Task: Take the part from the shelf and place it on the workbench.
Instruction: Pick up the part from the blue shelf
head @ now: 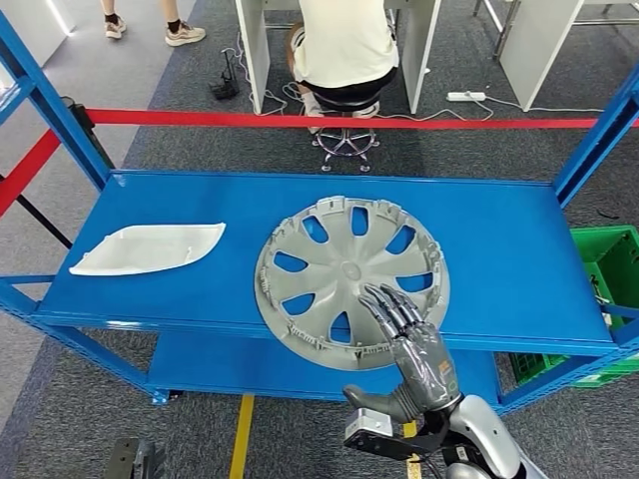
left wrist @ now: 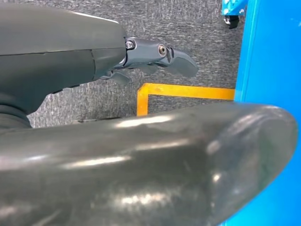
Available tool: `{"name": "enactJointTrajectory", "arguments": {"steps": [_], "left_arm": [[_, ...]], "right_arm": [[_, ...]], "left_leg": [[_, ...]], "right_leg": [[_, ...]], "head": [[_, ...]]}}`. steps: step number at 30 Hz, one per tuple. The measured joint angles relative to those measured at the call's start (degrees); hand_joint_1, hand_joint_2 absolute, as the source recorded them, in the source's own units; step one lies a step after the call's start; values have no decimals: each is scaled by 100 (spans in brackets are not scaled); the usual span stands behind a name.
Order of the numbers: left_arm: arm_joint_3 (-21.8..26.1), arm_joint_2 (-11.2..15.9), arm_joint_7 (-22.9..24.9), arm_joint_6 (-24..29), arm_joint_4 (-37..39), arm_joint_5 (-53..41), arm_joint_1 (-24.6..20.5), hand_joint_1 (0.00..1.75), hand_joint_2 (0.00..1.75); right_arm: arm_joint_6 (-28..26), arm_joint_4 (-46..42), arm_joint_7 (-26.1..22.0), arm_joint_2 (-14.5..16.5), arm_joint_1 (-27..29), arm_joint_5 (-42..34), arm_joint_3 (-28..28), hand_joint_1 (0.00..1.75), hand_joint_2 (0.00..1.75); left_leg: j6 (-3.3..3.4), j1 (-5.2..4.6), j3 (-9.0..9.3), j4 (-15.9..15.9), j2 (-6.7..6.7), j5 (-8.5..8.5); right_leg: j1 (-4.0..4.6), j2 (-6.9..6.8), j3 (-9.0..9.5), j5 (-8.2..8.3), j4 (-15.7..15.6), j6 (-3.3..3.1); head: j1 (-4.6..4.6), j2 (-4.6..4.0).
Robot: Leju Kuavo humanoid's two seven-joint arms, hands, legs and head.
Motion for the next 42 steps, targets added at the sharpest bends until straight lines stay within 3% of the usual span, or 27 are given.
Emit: {"name": "enactJointTrajectory", "arguments": {"steps": [2, 3, 5, 7, 8, 12, 17, 33, 42], "left_arm": [[-38, 18, 15, 19, -30, 61, 10, 0, 0], [-60, 22, 30, 30, -50, 90, 19, 0, 0], [-103, 22, 57, 56, -99, 135, 56, 0, 0], [-124, 27, 68, 88, -152, 163, 109, 0, 0], [-128, 31, 69, 102, -173, 173, 128, 0, 0], [-142, 38, 69, 119, -207, 185, 144, 0, 0], [-180, 51, 68, 116, -207, 186, 112, 0, 0], [-231, 61, 68, 116, -207, 192, 90, 0, 0], [-417, 135, 67, 214, -207, 322, 65, 0, 0]], "right_arm": [[-276, 35, 252, -11, 69, 392, -5, 0, 175], [-432, 54, 416, -31, 105, 653, -9, 0, 175], [-680, 83, 706, -98, 185, 1091, -11, 0, 175], [-775, 97, 869, -212, 277, 1262, -4, 0, 175], [-788, 102, 920, -280, 318, 1285, 1, 0, 175], [-791, 153, 993, -461, 380, 1239, 92, 0, 175], [-796, 287, 987, -491, 378, 1210, 267, 0, 175], [-765, 490, 954, -512, 298, 1195, 442, 0, 175], [-185, 634, 790, -539, 107, 995, 611, 0, 175]], "left_leg": [[7, 18, 349, -778, -30, 391], [22, 25, 470, -1045, -52, 481], [45, 27, 542, -1239, -87, 501], [71, 22, 543, -1244, -91, 510], [91, 16, 545, -1244, -93, 510], [150, 4, 537, -1241, -94, 519], [166, -4, 534, -1239, -94, 520], [148, 11, 534, -1247, -94, 537], [149, 11, 534, -1247, -94, 540]], "right_leg": [[1, 46, 9, -8, 13, 47], [10, 59, 5, -10, 18, 77], [35, 74, -13, -27, 23, 43], [36, 69, -21, -36, -8, -35], [34, 64, -19, -26, -27, -41], [24, 61, 61, 54, -102, 112], [13, 61, 64, 61, -121, 202], [25, 62, 45, 59, -97, 204], [25, 62, 45, 62, -96, 202]], "head": [[-3, 0], [3, 1], [9, 1], [12, 1], [15, 1], [13, 0], [10, 0], [9, 0], [9, 0]]}}
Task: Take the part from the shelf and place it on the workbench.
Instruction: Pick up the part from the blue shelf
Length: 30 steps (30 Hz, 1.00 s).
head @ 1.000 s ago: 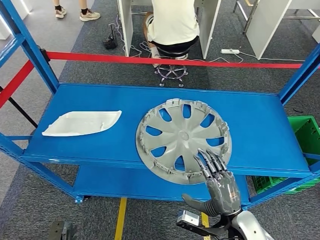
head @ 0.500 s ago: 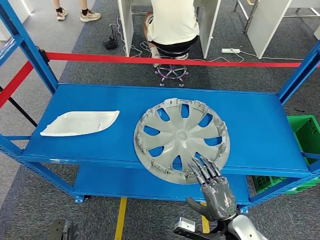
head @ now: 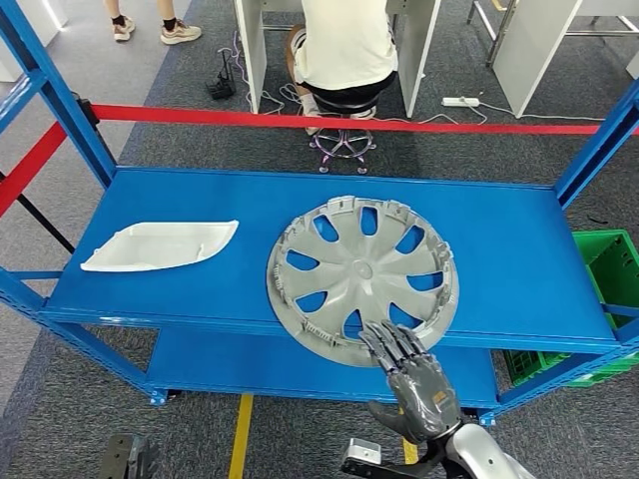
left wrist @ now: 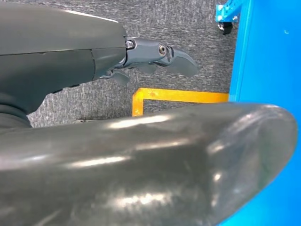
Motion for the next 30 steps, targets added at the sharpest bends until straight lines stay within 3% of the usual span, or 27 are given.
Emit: {"name": "enactJointTrajectory", "arguments": {"steps": [11, 30], "left_arm": [[-357, 151, 43, 105, 0, 206, -72, 0, 0], [-650, 292, 250, 258, -172, 288, -24, 0, 0]], "right_arm": [[801, 608, 156, 291, -431, 335, -50, 0, 175], [1308, 957, 557, 654, -651, 858, -546, 0, 175]], "left_leg": [[-2, 0, 0, 0, 0, 5], [-2, 0, 0, 0, -1, 6]], "right_leg": [[0, 0, -1, 2, 5, -3], [0, -1, -1, 3, 7, -3]], "head": [[0, 0], [-1, 0]]}}
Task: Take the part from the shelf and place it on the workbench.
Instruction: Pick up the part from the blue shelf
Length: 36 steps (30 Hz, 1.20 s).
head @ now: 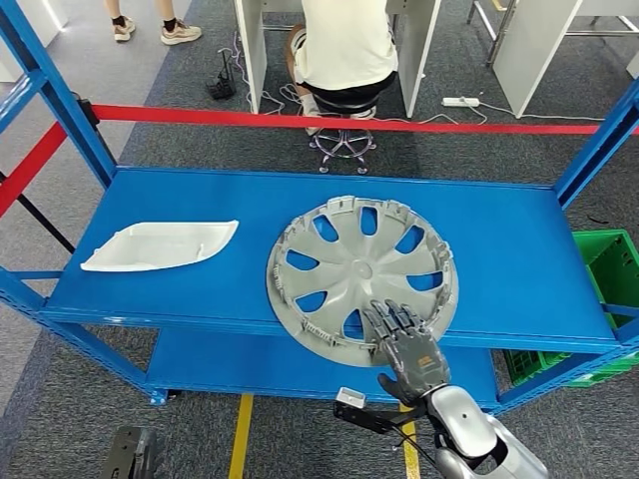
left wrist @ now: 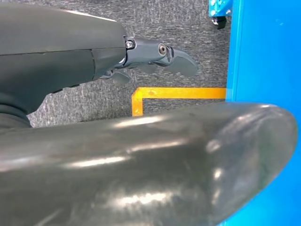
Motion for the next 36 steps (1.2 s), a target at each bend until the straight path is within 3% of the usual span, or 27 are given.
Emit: {"name": "enactJointTrajectory", "arguments": {"steps": [11, 12, 15, 16, 36], "left_arm": [[-4, 11, 79, -26, -144, -103, 56, 0, 0], [-4, 11, 82, -30, -148, -109, 58, 0, 0], [-3, 12, 125, -56, -184, -171, 74, 0, 0], [-2, 12, 144, -73, -203, -203, 83, 0, 0], [145, -56, 231, -222, -411, -366, 186, 0, 0]], "right_arm": [[9, 108, 59, 31, -185, 181, -316, 0, 175], [10, 111, 68, 33, -185, 192, -328, 10, 175], [21, 114, 137, 51, -187, 243, -369, 137, 175], [36, 114, 162, 64, -189, 255, -389, 171, 175], [84, -111, 173, 183, -161, 317, -496, 175, 175]], "left_leg": [[-1, 0, 0, 0, 0, 1], [-1, 0, 0, 0, 0, 1], [-1, 0, -1, 0, 0, 1], [-1, 0, -1, 0, 0, 1], [-1, 0, -2, 0, -1, 3]], "right_leg": [[0, 0, 0, 1, 0, -1], [0, 0, 0, 1, 0, -1], [0, 0, 0, 1, 0, -1], [0, 0, -1, 1, 0, -1], [0, -1, -3, 3, 1, -5]], "head": [[1, 0], [1, 0], [1, 0], [1, 0], [1, 0]]}}
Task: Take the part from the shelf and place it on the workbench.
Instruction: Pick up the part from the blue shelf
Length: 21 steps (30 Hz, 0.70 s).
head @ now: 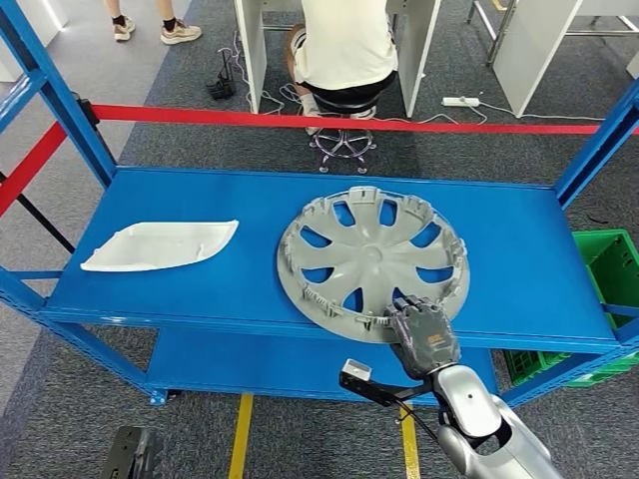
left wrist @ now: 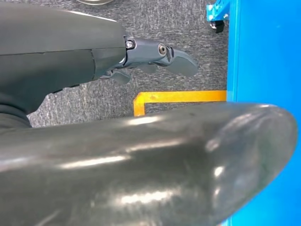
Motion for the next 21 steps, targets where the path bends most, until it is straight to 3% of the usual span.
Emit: {"name": "enactJointTrajectory", "arguments": {"steps": [8, 12, 21], "left_arm": [[109, -49, -73, -176, -18, -72, 16, 0, 0], [259, -115, -184, -324, -46, -99, 50, 0, 175], [715, -328, -446, -477, -103, -424, 118, 0, 175]], "right_arm": [[-25, -221, -84, 2, 64, 43, 7, 175, 175], [-204, -619, -147, 2, 288, 114, 9, 175, 175], [-1116, -2004, -590, -23, 636, -160, -5, 175, 175]], "left_leg": [[0, 0, 0, 0, 0, 2], [0, 0, -7, 0, -1, 1], [-1, 0, -27, 0, 0, 1]], "right_leg": [[0, 0, 0, 1, 0, 0], [0, 0, -6, 1, 1, 0], [0, 1, -32, 0, 3, -2]], "head": [[0, 0], [0, 0], [-1, 0]]}}
